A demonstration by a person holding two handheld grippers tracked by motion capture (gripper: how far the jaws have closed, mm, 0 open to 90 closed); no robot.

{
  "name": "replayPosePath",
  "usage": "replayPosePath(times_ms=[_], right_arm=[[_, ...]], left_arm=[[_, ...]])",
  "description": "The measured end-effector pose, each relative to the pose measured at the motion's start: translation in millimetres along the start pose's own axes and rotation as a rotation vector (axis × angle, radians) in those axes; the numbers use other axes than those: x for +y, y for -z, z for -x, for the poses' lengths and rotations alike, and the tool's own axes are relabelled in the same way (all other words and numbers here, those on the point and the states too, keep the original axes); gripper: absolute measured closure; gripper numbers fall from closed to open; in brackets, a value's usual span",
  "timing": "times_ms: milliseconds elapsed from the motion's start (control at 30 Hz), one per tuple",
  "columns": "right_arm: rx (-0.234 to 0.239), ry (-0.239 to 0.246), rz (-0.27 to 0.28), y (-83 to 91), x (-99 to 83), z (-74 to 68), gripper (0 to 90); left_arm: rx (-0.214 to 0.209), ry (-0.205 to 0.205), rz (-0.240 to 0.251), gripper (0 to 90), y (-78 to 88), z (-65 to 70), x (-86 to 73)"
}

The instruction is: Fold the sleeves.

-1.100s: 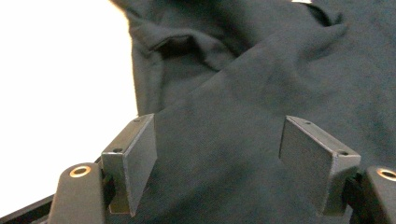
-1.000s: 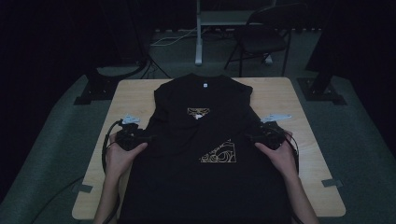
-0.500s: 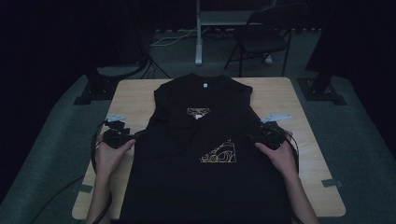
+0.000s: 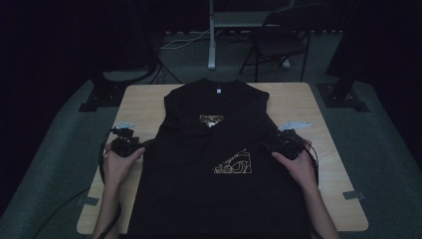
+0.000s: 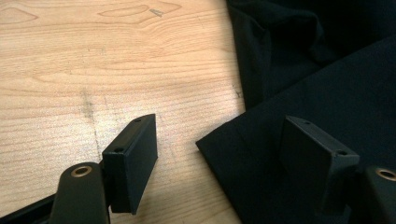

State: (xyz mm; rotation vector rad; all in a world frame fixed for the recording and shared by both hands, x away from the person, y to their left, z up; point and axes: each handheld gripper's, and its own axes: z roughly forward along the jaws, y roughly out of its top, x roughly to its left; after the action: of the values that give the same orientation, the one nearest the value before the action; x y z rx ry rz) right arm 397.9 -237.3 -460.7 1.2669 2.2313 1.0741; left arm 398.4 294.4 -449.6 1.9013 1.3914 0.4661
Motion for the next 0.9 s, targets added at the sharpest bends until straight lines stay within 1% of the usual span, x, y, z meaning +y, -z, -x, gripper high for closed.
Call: replayPosePath(times_ms=[33, 67, 167, 200, 333, 367, 400, 433, 467, 500, 567, 600, 667, 700, 833, 900], right_arm=[[0.0, 0.0, 0.0, 0.0, 0.0, 0.0, 22.1], [0.0, 0.0, 0.0, 0.0, 0.0, 0.0, 22.1], [0.0, 0.0, 0.0, 0.0, 0.0, 0.1, 22.1], [0.0, 0.0, 0.0, 0.0, 0.0, 0.0, 22.1], [0.0, 0.001, 0.0, 0.0, 0.0, 0.0, 22.1], [0.0, 0.0, 0.0, 0.0, 0.0, 0.0, 22.1], [0.0, 0.0, 0.0, 0.0, 0.0, 0.1, 22.1], [0.0, 0.0, 0.0, 0.0, 0.0, 0.0, 22.1], [0.0, 0.0, 0.0, 0.0, 0.0, 0.0, 22.1], [0.0, 0.0, 0.0, 0.0, 0.0, 0.0, 22.1], [0.0, 0.0, 0.0, 0.0, 0.0, 0.1, 22.1], [0.0, 0.0, 0.0, 0.0, 0.0, 0.0, 22.1], [0.002, -0.001, 0.001, 0.0, 0.0, 0.2, 22.1], [0.002, -0.001, 0.001, 0.0, 0.0, 0.2, 22.1], [0.001, 0.0, 0.0, 0.0, 0.0, 0.1, 22.1], [0.001, -0.001, 0.0, 0.0, 0.0, 0.1, 22.0]], left_arm=[[0.006, -0.004, 0.001, 30.2, 0.1, 0.4, -0.1], [0.01, -0.008, 0.003, 33.4, 0.0, 1.1, -0.3], [0.018, -0.019, 0.008, 34.9, 0.0, 3.1, -1.4], [0.015, -0.018, 0.01, 36.6, 0.2, 3.9, -1.6], [0.027, -0.03, 0.005, 44.2, 0.9, 10.0, -2.6], [0.024, -0.039, 0.001, 46.8, 1.0, 12.2, -2.6], [0.019, -0.044, -0.005, 50.7, 1.3, 15.4, -2.5], [0.011, -0.045, -0.011, 57.1, 1.4, 16.9, -2.2], [-0.004, -0.038, -0.02, 71.8, 1.5, 18.3, -1.7], [-0.019, -0.024, -0.029, 71.8, 1.3, 19.3, -1.2], [-0.033, -0.016, -0.028, 82.7, 0.8, 20.6, -0.8], [-0.034, -0.015, -0.025, 84.7, 1.2, 21.1, -0.6], [-0.043, -0.008, -0.011, 85.9, 5.0, 20.8, 0.5], [-0.043, -0.008, -0.011, 85.9, 5.0, 20.8, 0.5], [-0.058, 0.005, 0.022, 85.8, 14.1, 19.3, 1.9], [-0.055, 0.005, 0.037, 85.8, 18.1, 19.6, 1.9]])
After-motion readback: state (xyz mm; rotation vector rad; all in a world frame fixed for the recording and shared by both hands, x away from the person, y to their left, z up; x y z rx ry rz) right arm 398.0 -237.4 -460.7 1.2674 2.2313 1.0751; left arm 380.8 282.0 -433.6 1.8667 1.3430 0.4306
